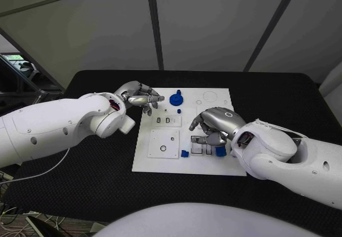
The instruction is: Assemble the parts on the task board
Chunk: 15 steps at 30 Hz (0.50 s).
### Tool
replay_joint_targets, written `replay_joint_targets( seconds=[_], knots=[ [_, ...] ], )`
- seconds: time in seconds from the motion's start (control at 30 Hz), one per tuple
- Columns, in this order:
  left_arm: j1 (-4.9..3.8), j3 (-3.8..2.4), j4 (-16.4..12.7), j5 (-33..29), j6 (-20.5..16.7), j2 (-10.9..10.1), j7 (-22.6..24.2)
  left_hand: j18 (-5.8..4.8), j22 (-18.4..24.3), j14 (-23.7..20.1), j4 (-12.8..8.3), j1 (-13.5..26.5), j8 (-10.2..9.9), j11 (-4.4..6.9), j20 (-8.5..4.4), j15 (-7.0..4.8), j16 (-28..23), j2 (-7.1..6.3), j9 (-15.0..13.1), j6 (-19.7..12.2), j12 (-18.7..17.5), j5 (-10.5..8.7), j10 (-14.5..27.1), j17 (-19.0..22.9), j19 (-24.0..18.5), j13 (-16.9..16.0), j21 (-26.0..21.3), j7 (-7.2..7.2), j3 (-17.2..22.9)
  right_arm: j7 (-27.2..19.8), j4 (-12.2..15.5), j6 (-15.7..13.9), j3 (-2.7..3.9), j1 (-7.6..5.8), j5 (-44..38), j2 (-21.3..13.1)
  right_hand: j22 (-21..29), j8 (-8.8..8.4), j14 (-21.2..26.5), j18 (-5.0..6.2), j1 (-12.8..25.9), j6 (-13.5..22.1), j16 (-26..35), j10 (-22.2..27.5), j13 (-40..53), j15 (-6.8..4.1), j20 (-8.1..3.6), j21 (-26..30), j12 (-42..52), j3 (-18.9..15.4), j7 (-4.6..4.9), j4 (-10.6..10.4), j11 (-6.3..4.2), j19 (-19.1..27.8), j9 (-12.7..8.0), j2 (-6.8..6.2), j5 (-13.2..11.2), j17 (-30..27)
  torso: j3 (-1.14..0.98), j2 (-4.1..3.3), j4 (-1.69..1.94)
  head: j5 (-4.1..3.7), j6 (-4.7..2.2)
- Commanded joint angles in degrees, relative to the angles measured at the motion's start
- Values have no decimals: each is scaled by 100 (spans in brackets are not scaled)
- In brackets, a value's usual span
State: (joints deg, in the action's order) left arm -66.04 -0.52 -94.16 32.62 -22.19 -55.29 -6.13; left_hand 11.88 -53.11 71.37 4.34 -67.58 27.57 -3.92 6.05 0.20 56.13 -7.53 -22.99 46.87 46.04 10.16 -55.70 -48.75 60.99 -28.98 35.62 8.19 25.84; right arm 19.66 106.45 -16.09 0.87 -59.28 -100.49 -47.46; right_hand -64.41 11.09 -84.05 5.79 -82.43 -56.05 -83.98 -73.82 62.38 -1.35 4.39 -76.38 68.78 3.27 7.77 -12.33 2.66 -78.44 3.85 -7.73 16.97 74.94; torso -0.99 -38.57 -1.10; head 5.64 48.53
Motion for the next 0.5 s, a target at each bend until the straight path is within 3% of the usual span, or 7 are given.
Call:
replay_joint_targets(
  seconds=[0.03,0.23,0.4,0.5],
  knots=[
    [0,-2,-24,-444,-332,-7,496,-145,9,-44,-4,-76,-26,-2,37,4,-26,-9,10,-11,-22,5,37,14,-13,9,-33,18,-37,511,27,-75,-26,61,-304,48,-23,-25,-405,-92,28,-23,-26,-58,25,-30,13,-25,43,-52,-17,-12,-2,-42,-7,-80,-14,553,-1,-8,4,-2,11],
    [4,-2,-16,-482,-379,3,539,-145,21,-55,-4,-96,-28,-5,40,6,-49,0,27,-7,-21,8,39,45,-10,22,-49,24,-41,654,65,-76,-52,244,-326,174,-37,-48,-407,-93,99,-33,-36,-84,79,-28,16,-38,88,-126,-21,-68,-2,-48,-2,-107,-96,568,-5,-7,0,5,36],
    [5,-2,6,-532,-424,18,561,-144,25,-58,-4,-103,-29,-6,41,7,-56,6,33,-5,-21,11,40,53,-9,27,-54,25,-41,669,25,8,-68,308,-325,268,-66,-61,-410,-97,153,-72,-54,-125,174,-32,13,-56,162,-257,-28,-93,-7,-57,5,-88,142,599,-5,-1,2,-2,54],
    [5,-2,23,-616,-448,41,589,-144,33,-65,-4,-118,-33,-8,42,9,-70,13,46,-7,-22,17,43,73,-6,37,-65,28,-41,666,-14,48,-138,335,-317,335,-100,-77,-412,-103,170,-90,-67,-148,231,-33,11,-76,208,-380,-31,-75,-10,-68,6,-37,-46,622,-2,-3,8,-13,57]
  ],
)
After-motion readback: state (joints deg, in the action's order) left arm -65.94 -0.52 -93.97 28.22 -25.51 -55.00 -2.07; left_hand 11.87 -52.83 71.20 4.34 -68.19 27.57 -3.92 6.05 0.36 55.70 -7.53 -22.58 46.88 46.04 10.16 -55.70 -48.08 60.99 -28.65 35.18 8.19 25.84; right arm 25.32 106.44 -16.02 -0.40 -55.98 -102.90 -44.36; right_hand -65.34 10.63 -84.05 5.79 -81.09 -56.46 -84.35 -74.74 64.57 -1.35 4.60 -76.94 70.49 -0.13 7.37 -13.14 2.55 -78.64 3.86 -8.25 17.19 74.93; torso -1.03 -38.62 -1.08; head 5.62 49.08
